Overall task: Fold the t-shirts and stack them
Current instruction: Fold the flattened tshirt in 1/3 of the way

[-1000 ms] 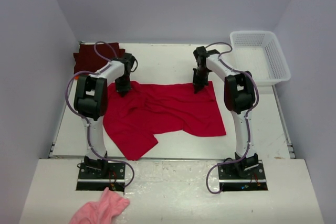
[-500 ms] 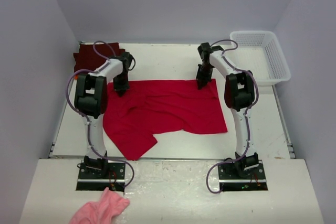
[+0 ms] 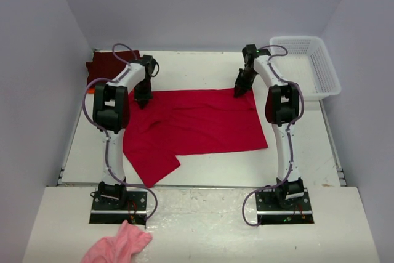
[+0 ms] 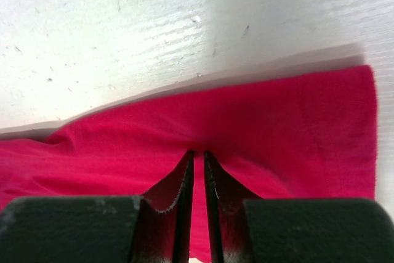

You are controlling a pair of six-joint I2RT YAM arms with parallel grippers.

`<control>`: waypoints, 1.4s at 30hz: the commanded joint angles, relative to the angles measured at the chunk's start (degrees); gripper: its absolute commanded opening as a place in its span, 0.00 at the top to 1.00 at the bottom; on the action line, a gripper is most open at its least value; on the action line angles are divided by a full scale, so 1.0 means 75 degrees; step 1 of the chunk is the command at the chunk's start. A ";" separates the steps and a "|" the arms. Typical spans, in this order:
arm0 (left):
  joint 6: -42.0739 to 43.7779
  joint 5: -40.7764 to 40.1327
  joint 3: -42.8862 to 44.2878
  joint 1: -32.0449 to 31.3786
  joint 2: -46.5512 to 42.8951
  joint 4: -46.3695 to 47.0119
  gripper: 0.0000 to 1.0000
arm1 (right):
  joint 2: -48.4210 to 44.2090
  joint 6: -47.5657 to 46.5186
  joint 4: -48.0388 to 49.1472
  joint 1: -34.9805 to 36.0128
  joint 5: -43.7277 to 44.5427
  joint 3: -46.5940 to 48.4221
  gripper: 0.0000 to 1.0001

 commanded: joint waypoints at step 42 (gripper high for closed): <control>-0.2015 0.0439 -0.5144 -0.2031 -0.7241 0.1021 0.67 | -0.9479 -0.0716 0.3247 0.1468 0.0276 -0.9104 0.27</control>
